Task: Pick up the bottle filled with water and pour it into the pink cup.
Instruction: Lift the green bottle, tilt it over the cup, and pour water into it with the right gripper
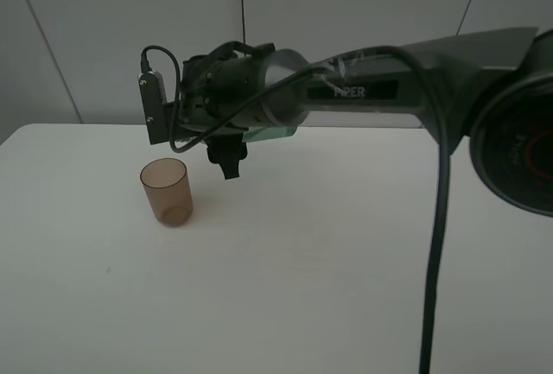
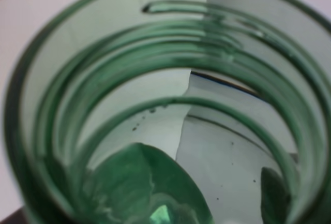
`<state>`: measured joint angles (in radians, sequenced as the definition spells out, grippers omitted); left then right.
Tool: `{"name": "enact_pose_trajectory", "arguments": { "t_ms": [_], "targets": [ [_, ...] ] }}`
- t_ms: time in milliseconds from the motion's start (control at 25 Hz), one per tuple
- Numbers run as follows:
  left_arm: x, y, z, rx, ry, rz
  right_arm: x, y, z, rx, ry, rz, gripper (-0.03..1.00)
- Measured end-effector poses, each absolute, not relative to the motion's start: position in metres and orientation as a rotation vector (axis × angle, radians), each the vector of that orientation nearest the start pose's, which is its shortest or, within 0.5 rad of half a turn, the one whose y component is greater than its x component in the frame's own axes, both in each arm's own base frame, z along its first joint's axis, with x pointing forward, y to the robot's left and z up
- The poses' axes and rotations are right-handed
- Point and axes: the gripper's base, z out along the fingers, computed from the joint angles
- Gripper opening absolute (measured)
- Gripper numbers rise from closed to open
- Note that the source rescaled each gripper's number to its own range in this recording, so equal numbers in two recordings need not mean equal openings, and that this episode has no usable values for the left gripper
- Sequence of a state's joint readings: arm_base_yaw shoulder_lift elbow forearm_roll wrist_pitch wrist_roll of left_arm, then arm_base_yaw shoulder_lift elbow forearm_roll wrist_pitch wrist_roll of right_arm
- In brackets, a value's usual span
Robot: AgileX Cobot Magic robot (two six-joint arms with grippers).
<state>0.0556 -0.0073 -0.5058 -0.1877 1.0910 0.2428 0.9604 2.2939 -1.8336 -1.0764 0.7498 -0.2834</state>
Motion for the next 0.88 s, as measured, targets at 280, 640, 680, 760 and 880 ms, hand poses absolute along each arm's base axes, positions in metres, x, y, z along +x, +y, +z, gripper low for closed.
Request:
{"name": "enact_pose_trajectory", "arguments": {
  "t_ms": [280,640,680,760,880],
  "targets": [
    [-0.008,-0.016,0.278,0.205,2.037,-0.039,0.335,0.390,0.187,-1.901,1.302,-0.875,0.00],
    [-0.008,-0.016,0.278,0.205,2.037,-0.039,0.337,0.394,0.166,-1.953,1.250,-0.922,0.00],
    [-0.008,-0.016,0.278,0.205,2.037,-0.039,0.337,0.394,0.166,-1.954,1.248,-0.924,0.00],
    [-0.008,-0.016,0.278,0.205,2.037,-0.039,0.337,0.394,0.166,-1.954,1.238,-0.932,0.00],
    [-0.008,-0.016,0.278,0.205,2.037,-0.039,0.338,0.394,0.167,-1.955,1.216,-0.950,0.00]
  ]
}}
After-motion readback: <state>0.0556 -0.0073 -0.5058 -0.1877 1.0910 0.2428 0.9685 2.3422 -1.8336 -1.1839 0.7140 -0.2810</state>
